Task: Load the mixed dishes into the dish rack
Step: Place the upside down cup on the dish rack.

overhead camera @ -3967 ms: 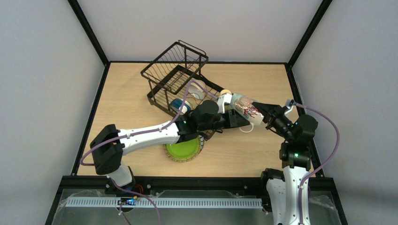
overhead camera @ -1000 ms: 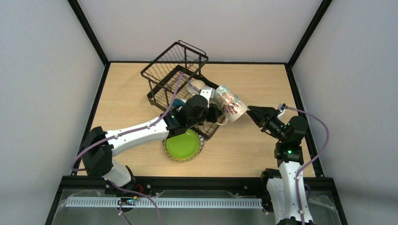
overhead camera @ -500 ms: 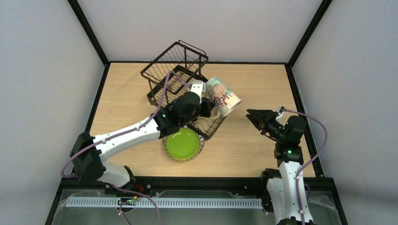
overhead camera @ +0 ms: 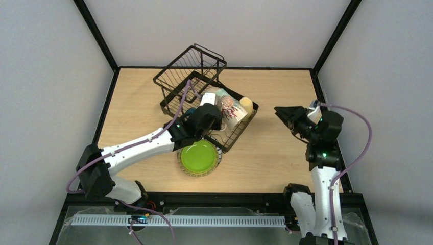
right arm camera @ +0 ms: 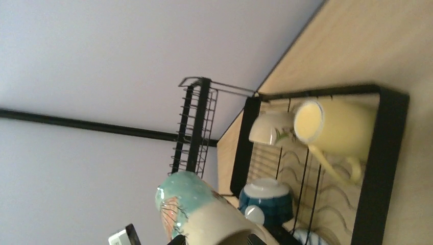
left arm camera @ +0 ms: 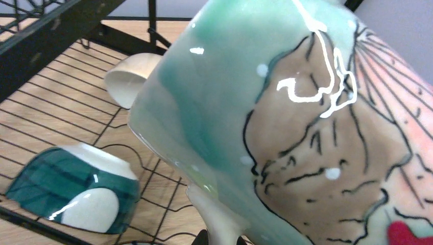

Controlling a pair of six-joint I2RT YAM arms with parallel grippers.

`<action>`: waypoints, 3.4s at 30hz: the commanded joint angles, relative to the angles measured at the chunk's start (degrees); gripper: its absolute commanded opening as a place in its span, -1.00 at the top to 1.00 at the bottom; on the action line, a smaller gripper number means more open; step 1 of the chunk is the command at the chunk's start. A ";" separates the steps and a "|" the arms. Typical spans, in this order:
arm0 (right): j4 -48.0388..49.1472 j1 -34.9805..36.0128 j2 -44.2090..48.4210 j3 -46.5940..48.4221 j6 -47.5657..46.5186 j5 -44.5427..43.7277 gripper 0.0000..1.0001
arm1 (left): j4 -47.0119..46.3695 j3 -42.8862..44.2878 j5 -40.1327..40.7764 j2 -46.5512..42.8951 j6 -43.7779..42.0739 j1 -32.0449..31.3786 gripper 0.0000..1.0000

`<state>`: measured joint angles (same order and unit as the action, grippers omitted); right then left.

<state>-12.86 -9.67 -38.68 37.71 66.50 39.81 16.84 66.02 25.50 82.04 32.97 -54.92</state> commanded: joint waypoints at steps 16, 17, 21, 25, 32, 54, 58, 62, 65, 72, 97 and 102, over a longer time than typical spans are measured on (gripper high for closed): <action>-14.35 -0.08 -21.52 27.24 -30.71 -12.26 -0.36 | 1.35 -1.58 19.16 -2.06 0.22 0.42 0.96; -14.71 -0.08 -21.87 27.69 -31.42 -13.07 -0.36 | 1.51 -1.74 19.95 -1.70 0.62 0.42 0.96; -15.02 -0.08 -22.68 28.22 -33.29 -15.32 -0.37 | 1.44 -1.79 21.81 0.35 1.61 0.47 0.96; -13.23 -0.15 -23.39 27.58 -33.25 -15.70 -0.37 | 0.92 -1.27 23.73 2.93 1.73 0.34 0.96; -8.18 -0.08 -24.61 25.12 -32.88 -15.03 -0.37 | -0.66 -0.86 28.64 6.91 0.69 -1.13 0.96; 3.65 -0.11 -24.49 17.12 -33.49 -10.85 -0.45 | -2.43 0.88 36.37 16.24 -0.78 -3.02 0.96; 7.37 -0.11 -23.39 14.27 -32.79 -9.69 -0.46 | -2.02 1.66 37.71 17.95 -0.60 -3.39 0.96; 10.73 -0.09 -22.79 12.12 -32.50 -8.42 -0.46 | -2.07 1.84 39.59 18.85 0.24 -4.02 0.96; 13.21 -0.10 -22.52 10.46 -32.14 -7.95 -0.47 | -2.03 2.16 41.11 19.81 0.92 -4.25 0.96; 15.89 -0.16 -22.06 9.00 -32.92 -7.58 -0.48 | -2.60 4.14 44.76 22.33 1.68 -5.21 0.96; 30.98 -0.09 -21.94 -3.26 -27.04 -5.97 -0.50 | 26.88 20.01 57.13 37.96 25.27 -8.12 0.96; 32.19 -0.08 -22.36 -4.45 -26.67 -5.93 -0.50 | 37.48 22.82 58.64 40.41 33.99 -8.84 0.96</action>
<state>15.40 -9.67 -61.06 34.48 39.62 33.69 45.21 85.19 74.89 121.25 54.87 -62.74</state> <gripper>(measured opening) 0.750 0.126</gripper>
